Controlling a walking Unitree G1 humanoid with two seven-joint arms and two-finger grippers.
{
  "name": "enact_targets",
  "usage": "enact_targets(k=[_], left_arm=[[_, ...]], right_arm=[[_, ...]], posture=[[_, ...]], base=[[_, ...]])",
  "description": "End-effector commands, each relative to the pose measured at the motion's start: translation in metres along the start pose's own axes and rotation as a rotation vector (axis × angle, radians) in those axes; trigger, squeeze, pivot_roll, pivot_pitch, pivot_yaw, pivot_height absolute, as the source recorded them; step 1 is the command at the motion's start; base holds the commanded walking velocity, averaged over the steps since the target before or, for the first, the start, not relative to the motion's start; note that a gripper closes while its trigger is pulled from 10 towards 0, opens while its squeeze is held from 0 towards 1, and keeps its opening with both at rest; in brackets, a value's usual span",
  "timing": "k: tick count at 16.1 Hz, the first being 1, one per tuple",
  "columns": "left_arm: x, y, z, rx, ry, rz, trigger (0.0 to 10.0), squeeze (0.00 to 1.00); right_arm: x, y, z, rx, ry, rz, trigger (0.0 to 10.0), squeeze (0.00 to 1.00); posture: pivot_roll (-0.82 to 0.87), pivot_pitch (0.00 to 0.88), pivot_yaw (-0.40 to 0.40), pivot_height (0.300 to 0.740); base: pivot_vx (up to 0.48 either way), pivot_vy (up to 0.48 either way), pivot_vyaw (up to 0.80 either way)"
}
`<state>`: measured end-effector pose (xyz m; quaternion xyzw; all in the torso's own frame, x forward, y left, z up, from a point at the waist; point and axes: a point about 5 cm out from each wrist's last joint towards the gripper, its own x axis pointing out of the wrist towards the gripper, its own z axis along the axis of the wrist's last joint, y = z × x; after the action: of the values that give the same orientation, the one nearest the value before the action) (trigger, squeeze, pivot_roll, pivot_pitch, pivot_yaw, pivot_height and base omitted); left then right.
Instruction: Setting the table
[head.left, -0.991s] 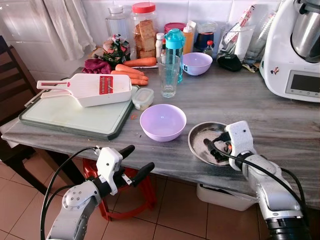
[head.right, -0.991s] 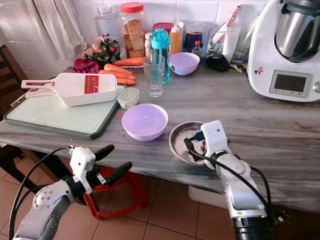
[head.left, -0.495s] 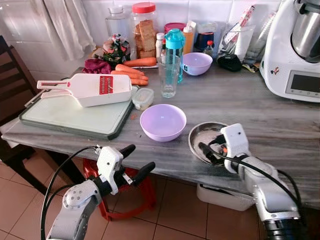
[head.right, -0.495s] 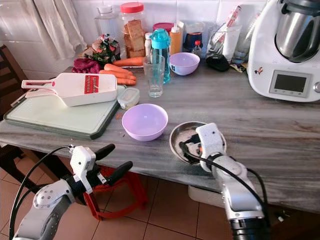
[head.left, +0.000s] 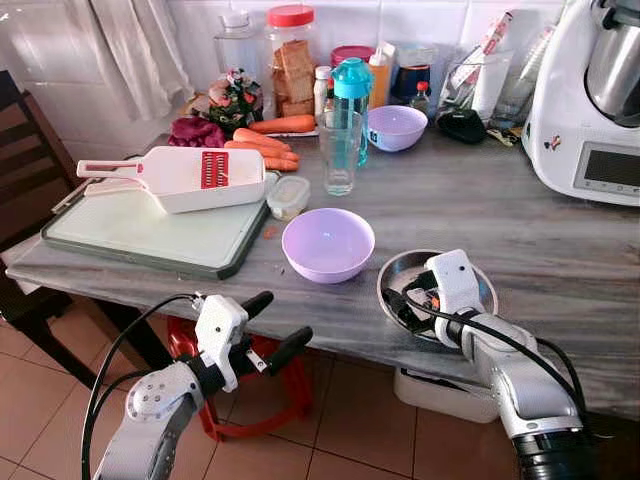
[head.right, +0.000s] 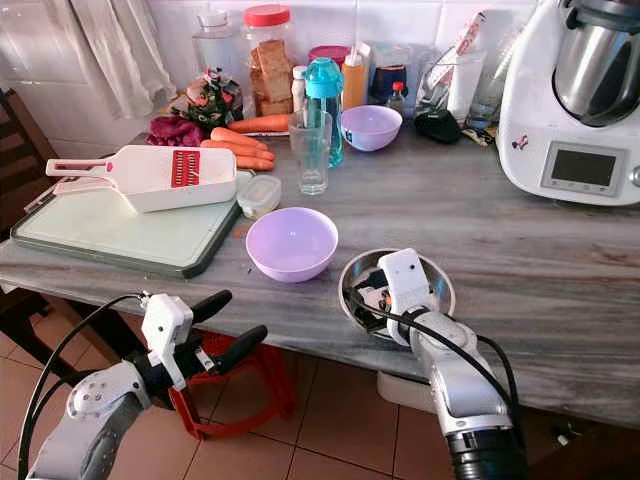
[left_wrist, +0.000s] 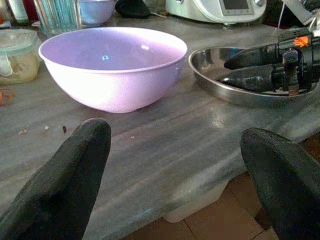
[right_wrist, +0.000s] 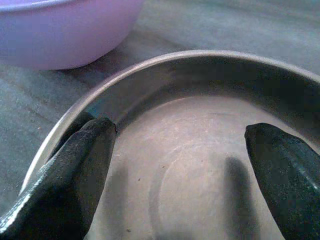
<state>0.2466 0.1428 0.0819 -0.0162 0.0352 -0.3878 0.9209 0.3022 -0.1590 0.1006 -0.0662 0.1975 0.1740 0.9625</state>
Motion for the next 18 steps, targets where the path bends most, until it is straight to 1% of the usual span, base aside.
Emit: enact_targets(k=[1,5,8,18], left_arm=[[-0.001,-0.002,0.002,0.01,0.004,-0.014,10.0,0.0],[0.0,-0.002,0.002,0.006,0.003,-0.011,10.0,0.0],[0.0,-0.002,0.001,0.005,0.005,-0.001,10.0,0.0],[-0.001,-0.002,-0.001,0.004,0.014,-0.002,10.0,0.0]], right_arm=[[0.002,0.0,-0.001,0.011,0.014,0.01,10.0,0.42],[0.006,0.001,-0.001,0.012,0.015,0.01,10.0,0.42],[0.014,0.004,0.002,0.014,0.008,0.017,10.0,0.42],[0.025,0.01,0.008,0.035,-0.024,0.035,10.0,0.42]], posture=[[0.0,0.001,0.05,0.74],[0.0,0.004,0.051,0.74],[0.01,0.006,0.05,0.74],[0.01,0.014,0.054,0.74]], base=[[0.0,0.0,0.0],[0.0,0.0,0.0],[0.0,0.0,0.0],[0.0,0.0,0.0]])
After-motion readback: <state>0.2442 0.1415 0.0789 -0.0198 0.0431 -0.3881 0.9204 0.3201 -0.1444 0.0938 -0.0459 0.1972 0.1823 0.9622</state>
